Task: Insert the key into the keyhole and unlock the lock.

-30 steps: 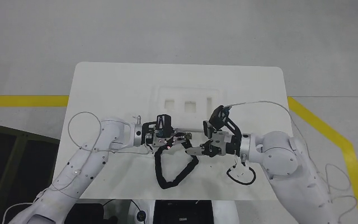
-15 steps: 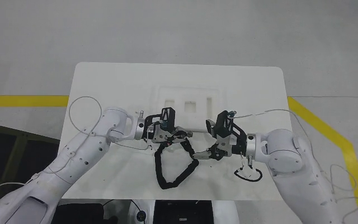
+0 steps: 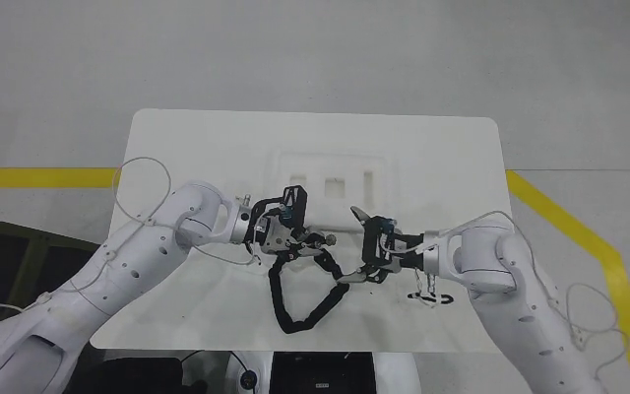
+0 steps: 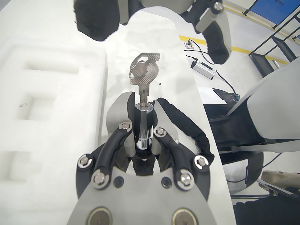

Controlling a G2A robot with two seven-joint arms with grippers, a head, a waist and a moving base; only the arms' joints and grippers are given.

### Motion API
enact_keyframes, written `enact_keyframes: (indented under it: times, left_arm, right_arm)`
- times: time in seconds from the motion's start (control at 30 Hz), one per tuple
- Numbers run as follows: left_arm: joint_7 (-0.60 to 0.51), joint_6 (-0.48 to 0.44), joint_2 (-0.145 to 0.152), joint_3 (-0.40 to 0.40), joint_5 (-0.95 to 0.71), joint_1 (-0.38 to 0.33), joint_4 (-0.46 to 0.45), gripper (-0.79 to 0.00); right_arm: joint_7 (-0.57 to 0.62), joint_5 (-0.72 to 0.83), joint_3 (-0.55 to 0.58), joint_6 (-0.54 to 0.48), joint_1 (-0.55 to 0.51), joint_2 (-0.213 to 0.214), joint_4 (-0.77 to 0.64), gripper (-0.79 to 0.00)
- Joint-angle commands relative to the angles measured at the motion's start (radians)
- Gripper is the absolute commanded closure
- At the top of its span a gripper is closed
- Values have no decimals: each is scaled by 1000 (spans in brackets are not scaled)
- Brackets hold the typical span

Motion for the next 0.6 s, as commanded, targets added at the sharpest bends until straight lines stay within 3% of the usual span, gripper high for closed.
enact_keyframes:
  times: [0.0,0.2,0.47,0.57]
  left_arm:
    - [0,0,5,18,-9,-9,-2,0]
    - [15,0,15,56,-15,-35,4,0]
    - [41,0,22,99,-13,-68,7,0]
    - [49,0,25,116,-17,-78,10,0]
  right_arm:
    - [-62,-58,0,-10,6,-1,3,-785]
    - [-157,-148,-24,-40,14,-2,13,-763]
    - [-168,-201,-55,-12,36,-1,13,-416]
    - [-174,-218,-58,-9,37,1,9,-379]
